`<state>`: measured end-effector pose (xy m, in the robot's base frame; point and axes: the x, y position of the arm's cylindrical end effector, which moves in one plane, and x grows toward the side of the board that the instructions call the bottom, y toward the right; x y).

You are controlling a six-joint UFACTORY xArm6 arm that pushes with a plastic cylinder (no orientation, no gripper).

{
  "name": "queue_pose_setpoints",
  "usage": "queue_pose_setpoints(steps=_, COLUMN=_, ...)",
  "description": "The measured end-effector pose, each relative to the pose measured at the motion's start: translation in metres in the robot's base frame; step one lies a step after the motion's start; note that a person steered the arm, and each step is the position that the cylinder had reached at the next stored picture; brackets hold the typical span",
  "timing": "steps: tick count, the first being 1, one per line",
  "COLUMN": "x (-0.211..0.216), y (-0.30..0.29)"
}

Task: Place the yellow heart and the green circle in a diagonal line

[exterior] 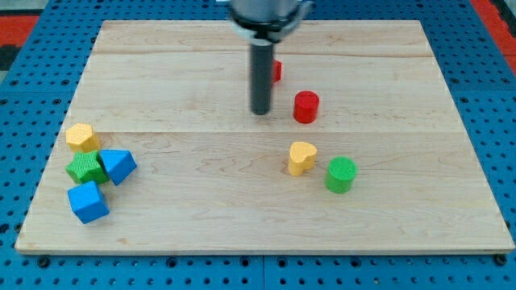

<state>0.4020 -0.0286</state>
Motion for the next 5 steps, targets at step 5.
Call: queue_pose_setpoints(steps=5, x=0.125, y=0.053)
